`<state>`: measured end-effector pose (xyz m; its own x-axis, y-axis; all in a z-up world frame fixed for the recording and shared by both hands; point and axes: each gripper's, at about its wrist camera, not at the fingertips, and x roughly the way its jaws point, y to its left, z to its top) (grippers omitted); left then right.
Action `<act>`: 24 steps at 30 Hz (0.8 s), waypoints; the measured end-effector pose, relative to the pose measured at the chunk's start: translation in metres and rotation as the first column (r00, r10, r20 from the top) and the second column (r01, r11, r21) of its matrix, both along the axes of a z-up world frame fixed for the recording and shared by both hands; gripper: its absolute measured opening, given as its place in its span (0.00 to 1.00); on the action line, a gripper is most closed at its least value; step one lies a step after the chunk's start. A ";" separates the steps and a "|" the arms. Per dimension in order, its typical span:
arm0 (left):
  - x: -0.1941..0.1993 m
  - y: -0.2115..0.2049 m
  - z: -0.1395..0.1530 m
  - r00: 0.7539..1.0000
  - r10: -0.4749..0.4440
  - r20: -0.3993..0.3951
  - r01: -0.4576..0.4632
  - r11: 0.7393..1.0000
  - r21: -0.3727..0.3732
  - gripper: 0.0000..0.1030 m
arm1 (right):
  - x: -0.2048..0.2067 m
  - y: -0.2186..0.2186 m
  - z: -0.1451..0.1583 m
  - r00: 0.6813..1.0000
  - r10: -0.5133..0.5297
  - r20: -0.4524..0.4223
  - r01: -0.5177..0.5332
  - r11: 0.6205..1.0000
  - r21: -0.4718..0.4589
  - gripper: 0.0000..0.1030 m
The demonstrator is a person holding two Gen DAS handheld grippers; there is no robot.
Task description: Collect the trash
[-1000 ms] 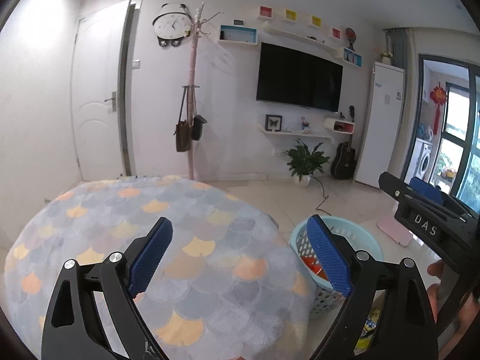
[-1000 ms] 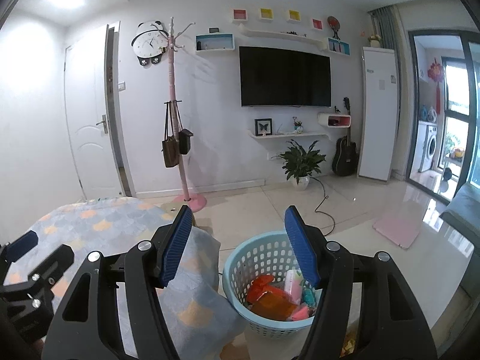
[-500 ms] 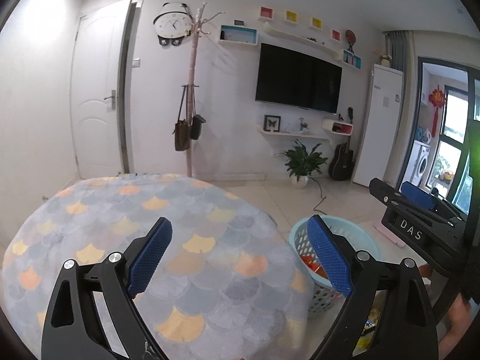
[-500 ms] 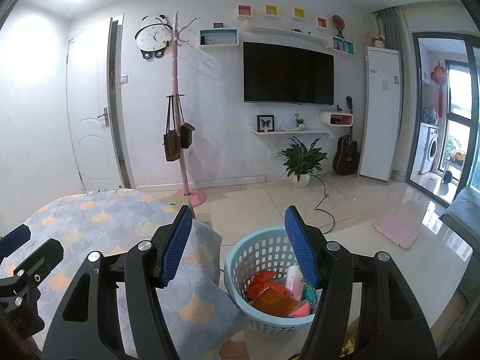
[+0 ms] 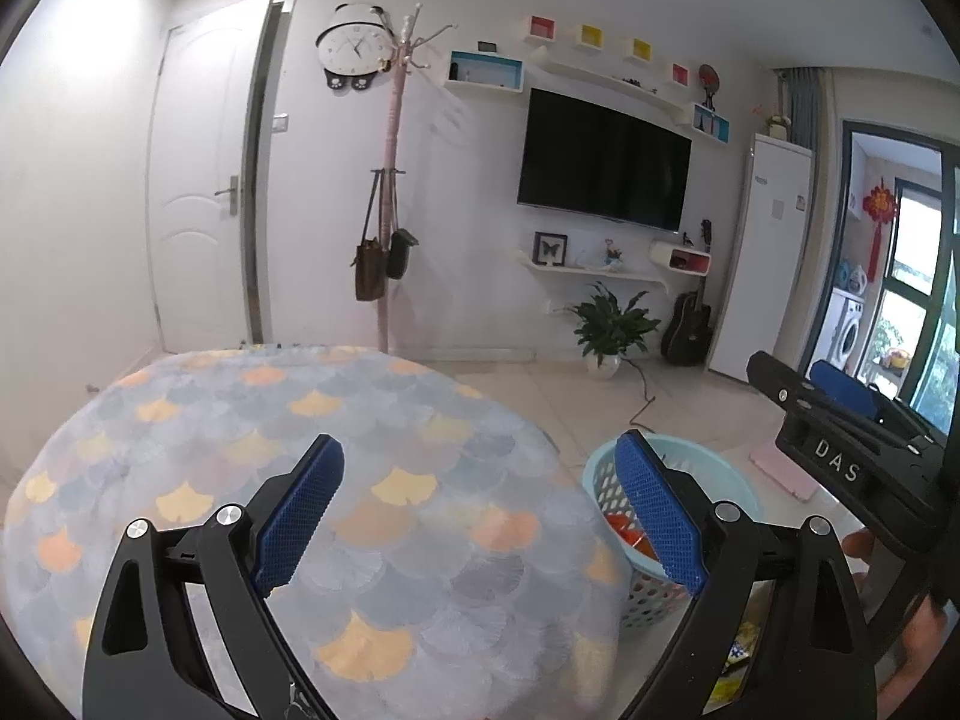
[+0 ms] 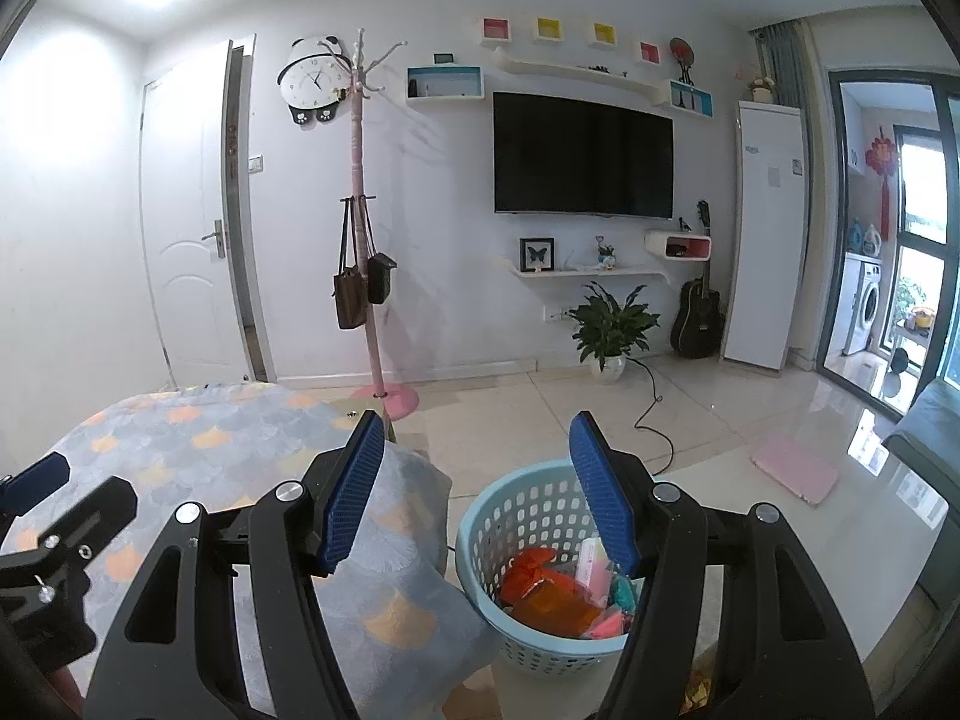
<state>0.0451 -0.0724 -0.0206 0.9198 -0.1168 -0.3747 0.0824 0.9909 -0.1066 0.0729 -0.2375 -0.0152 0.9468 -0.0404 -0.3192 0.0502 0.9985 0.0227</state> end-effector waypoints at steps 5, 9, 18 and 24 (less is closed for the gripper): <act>0.000 0.000 0.000 1.000 0.002 0.002 -0.002 1.000 0.001 0.87 | -0.001 0.000 0.000 1.000 0.002 -0.003 -0.002 1.000 0.002 0.59; 0.001 0.000 -0.001 1.000 -0.001 -0.005 0.001 1.000 -0.006 0.88 | 0.001 -0.002 -0.001 1.000 0.003 -0.013 -0.003 1.000 0.007 0.59; 0.000 -0.001 -0.001 1.000 0.003 -0.007 -0.003 1.000 -0.003 0.89 | 0.004 -0.002 0.000 1.000 0.007 -0.015 -0.007 1.000 0.006 0.59; 0.000 0.002 -0.006 1.000 -0.001 -0.017 0.001 1.000 -0.007 0.88 | 0.005 0.000 -0.003 1.000 0.010 -0.019 -0.010 1.000 0.003 0.59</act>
